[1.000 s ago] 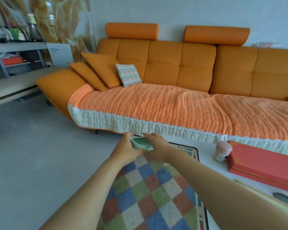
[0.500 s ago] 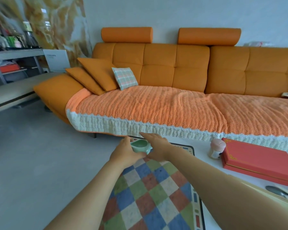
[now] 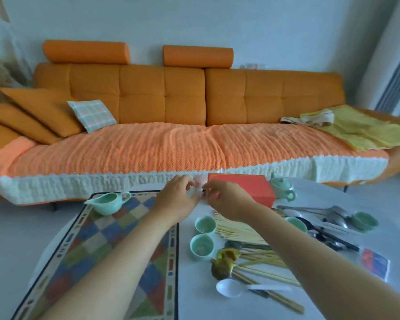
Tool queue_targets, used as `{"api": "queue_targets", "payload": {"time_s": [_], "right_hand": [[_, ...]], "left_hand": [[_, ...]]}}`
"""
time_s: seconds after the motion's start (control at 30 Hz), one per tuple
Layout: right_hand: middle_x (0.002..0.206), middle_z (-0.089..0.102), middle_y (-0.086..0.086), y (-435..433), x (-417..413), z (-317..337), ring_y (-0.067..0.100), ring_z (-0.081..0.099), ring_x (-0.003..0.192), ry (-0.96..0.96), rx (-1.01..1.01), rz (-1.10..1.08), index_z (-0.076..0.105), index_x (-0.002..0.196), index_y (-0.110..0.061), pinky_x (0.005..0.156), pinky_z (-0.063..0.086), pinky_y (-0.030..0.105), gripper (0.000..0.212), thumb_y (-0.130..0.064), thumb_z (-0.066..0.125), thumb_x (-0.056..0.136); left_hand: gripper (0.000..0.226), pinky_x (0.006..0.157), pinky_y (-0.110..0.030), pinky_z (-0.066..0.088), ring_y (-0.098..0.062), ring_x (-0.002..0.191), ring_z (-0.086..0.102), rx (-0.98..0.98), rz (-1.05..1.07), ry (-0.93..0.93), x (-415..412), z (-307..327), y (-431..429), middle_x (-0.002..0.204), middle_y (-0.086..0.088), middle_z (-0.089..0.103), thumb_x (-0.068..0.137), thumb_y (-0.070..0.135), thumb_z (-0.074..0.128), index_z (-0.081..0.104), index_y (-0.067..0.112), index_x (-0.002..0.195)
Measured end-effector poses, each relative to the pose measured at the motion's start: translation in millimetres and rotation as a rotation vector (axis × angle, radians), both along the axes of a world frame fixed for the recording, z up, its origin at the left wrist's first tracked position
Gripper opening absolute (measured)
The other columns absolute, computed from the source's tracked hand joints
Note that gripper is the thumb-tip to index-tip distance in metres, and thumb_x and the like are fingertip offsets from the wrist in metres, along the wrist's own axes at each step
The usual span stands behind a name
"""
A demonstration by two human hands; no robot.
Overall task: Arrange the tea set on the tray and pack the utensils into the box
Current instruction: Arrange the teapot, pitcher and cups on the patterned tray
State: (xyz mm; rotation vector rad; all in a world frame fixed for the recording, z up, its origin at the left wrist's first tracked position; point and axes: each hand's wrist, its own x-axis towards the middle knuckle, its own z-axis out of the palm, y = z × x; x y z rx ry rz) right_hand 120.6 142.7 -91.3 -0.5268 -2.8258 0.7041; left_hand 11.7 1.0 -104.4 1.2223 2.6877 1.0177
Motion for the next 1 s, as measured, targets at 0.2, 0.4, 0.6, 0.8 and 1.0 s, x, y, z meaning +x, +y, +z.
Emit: {"api": "queue_targets", "payload": {"time_s": [0.2,0.4,0.6,0.8,1.0], "right_hand": [[0.104,0.07,-0.005,87,111,0,0.014,0.066,0.089,0.007,-0.095,-0.235,0.062,0.126,-0.026,0.084,0.054,0.032,0.036,-0.028,0.063,0.09],[0.135,0.054,0.003,147,156,-22,0.022,0.057,0.113,-0.019,-0.082,-0.375,0.05,0.14,-0.024,0.099,0.046,0.037,0.057,-0.035,0.07,0.087],[0.145,0.038,0.014,205,121,-33,0.034,0.047,0.127,-0.044,-0.089,-0.41,0.027,0.151,-0.018,0.101,0.041,0.042,0.08,-0.032,0.07,0.085],[0.143,0.036,0.016,251,71,-58,0.036,0.044,0.128,-0.145,-0.141,-0.378,0.014,0.153,-0.016,0.102,0.04,0.046,0.101,-0.057,0.07,0.08],[0.126,0.049,0.009,266,53,-77,0.027,0.055,0.11,-0.087,-0.147,-0.408,0.041,0.138,-0.016,0.089,0.044,0.035,0.086,-0.067,0.068,0.074]], "left_hand": [[0.033,0.085,-0.036,0.048,-0.016,0.099,0.056,-0.124,-0.219,0.0,90,3,91,0.115,0.007,0.053,0.092,0.038,0.058,0.053,0.027,0.122],[0.053,0.1,-0.038,0.044,-0.022,0.126,0.048,-0.263,-0.37,0.067,138,-12,161,0.138,0.001,0.049,0.091,0.032,0.06,0.044,0.021,0.14],[0.059,0.108,-0.039,0.033,-0.025,0.131,0.036,-0.314,-0.309,0.242,117,-19,224,0.145,-0.003,0.042,0.093,0.033,0.056,0.036,0.018,0.146],[0.052,0.11,-0.04,0.03,-0.028,0.138,0.032,-0.429,-0.267,0.261,73,-35,269,0.149,-0.007,0.038,0.097,0.036,0.049,0.035,0.018,0.144],[0.044,0.105,-0.041,0.035,-0.027,0.127,0.037,-0.394,-0.228,0.302,57,-52,281,0.138,-0.007,0.045,0.096,0.039,0.045,0.044,0.017,0.134]]}}
